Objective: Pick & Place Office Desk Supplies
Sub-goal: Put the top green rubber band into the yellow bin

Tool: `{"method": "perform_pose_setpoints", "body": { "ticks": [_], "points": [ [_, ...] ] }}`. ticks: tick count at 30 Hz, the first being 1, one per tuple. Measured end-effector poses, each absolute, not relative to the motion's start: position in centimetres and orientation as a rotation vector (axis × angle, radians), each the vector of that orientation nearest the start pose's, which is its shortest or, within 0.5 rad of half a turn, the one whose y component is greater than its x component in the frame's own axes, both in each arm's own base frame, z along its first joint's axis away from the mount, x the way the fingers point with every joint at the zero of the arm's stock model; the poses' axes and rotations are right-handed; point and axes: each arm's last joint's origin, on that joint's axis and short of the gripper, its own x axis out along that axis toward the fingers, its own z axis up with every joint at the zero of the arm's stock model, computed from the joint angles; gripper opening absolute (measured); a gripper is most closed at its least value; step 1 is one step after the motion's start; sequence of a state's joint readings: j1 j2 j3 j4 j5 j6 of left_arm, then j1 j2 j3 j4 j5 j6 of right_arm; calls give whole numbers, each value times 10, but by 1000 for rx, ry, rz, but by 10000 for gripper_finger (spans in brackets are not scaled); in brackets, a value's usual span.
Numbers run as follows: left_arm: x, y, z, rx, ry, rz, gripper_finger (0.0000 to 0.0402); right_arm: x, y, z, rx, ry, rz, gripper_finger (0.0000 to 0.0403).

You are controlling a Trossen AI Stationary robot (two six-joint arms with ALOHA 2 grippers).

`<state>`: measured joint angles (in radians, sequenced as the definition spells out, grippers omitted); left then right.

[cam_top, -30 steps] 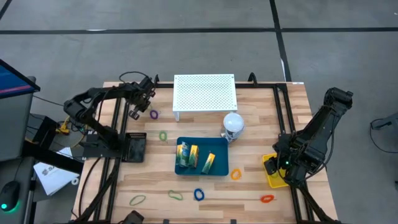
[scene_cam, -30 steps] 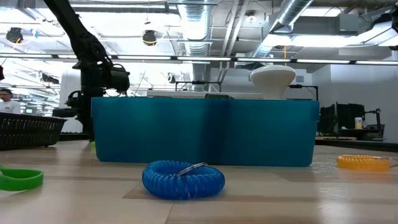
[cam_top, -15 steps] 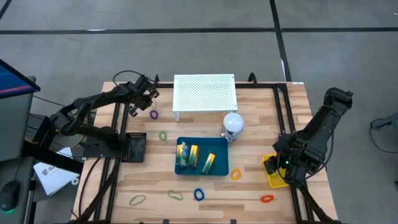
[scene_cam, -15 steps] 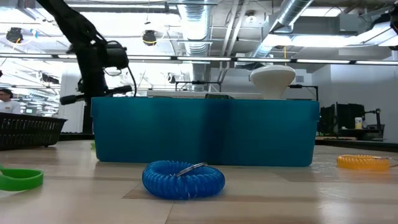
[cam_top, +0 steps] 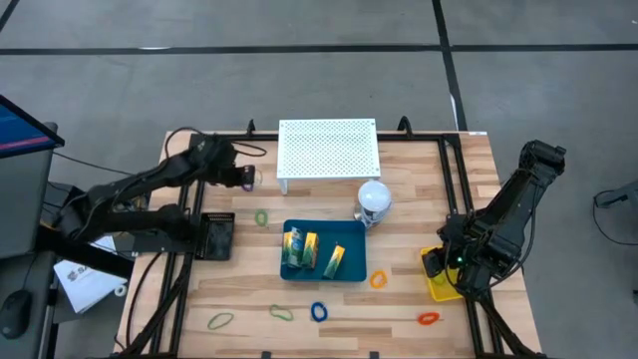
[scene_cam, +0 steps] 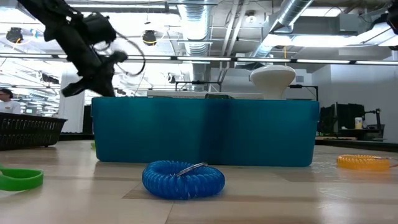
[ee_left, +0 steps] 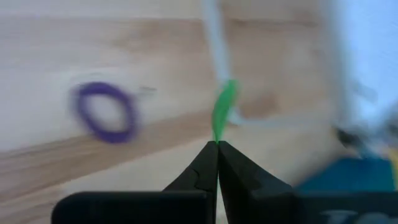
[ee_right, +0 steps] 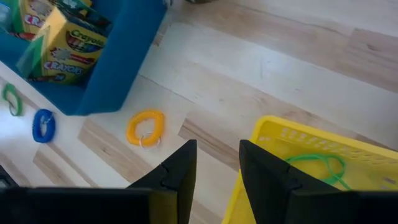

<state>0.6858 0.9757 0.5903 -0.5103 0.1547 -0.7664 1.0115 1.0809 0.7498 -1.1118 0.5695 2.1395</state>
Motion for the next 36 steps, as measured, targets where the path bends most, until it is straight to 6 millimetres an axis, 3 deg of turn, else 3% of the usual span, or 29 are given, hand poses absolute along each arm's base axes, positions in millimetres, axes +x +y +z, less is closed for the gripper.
{"method": "perform_pose_setpoints", "body": {
  "ticks": [8, 15, 20, 29, 36],
  "points": [
    [169, 88, 232, -1050, 496, 410, 0, 107, 126, 226, 956, 647, -689, 118],
    [201, 63, 245, -1060, 375, 199, 0, 119, 124, 233, 994, 476, -645, 118],
    [226, 44, 249, -1071, 308, 100, 0, 129, 122, 245, 992, 366, -570, 118],
    [276, 4, 259, -1021, 366, 18, 0, 146, 115, 273, 964, 237, -425, 118],
    [319, -20, 284, -951, 357, -85, 0, 159, 111, 293, 959, 133, -340, 118]
  ]
}}
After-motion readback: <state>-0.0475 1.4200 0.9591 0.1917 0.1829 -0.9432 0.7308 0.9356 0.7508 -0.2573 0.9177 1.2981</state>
